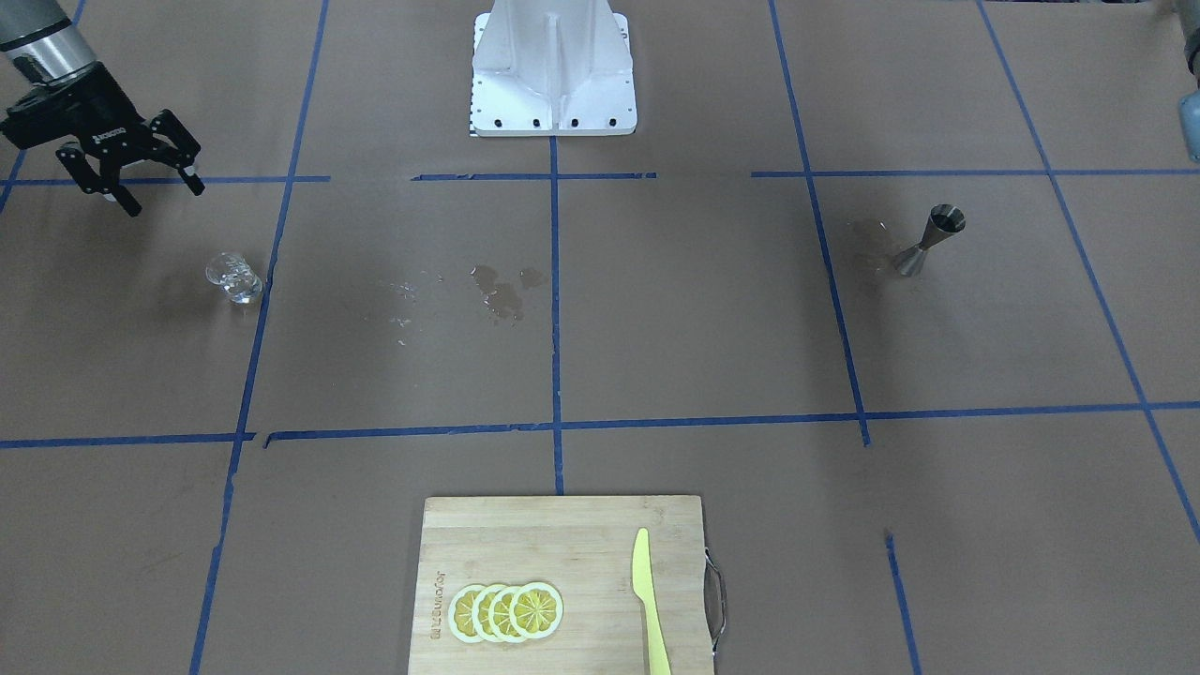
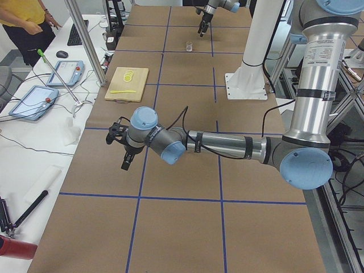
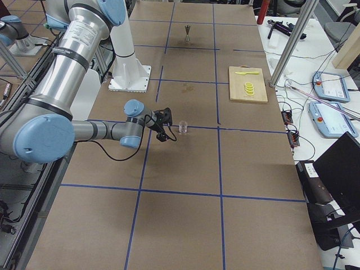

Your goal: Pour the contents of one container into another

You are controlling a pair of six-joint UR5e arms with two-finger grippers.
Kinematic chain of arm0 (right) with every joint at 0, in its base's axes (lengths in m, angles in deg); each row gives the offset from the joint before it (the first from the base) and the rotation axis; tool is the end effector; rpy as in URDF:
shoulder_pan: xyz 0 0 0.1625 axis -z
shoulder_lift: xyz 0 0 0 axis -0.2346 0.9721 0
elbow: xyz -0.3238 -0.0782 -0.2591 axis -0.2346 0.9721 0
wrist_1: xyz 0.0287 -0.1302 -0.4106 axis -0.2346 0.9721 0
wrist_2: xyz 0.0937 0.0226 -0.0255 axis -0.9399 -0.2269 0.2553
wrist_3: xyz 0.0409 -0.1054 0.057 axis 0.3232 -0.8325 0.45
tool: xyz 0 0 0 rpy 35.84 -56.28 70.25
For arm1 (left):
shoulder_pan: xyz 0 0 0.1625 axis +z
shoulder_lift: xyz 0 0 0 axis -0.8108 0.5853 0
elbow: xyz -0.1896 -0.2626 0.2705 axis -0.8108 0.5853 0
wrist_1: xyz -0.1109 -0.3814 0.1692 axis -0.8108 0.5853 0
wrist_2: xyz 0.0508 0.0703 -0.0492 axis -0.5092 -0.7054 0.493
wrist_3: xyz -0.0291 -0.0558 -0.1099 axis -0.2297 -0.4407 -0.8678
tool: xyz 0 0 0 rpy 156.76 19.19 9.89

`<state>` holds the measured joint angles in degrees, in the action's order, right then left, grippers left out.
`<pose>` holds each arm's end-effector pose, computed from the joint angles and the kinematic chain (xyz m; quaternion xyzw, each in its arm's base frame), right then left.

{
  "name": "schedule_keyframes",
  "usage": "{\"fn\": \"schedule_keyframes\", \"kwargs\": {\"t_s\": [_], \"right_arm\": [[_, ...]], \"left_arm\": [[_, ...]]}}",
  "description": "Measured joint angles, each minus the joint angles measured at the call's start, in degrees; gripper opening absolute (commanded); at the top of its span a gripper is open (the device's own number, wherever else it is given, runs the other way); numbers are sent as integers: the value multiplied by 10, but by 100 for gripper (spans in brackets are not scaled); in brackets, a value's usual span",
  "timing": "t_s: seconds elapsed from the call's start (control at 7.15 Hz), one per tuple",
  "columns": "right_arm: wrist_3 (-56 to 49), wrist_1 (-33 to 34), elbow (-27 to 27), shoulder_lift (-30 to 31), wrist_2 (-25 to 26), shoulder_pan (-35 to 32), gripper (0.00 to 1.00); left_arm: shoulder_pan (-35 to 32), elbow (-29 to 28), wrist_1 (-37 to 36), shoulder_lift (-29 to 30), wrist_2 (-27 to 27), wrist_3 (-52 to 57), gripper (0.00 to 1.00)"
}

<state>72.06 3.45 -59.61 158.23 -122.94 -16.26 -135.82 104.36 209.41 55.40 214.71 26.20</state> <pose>-0.2429 -0.2798 0.5589 0.1967 -0.4861 0.0294 0.8510 0.0320 -0.5894 0.5680 0.2182 0.3852 0.0004 0.8966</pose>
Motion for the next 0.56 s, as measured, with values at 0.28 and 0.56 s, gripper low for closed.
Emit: {"fn": "schedule_keyframes", "kwargs": {"t_s": [0.28,0.56], "right_arm": [[-97,80,4,-34,-191,-198,100],[-264,253,5,-104,-312,-360,100]], "left_arm": [[1,-1,-1,0,0,1,100],[0,-2,-4,0,1,3,100]]}}
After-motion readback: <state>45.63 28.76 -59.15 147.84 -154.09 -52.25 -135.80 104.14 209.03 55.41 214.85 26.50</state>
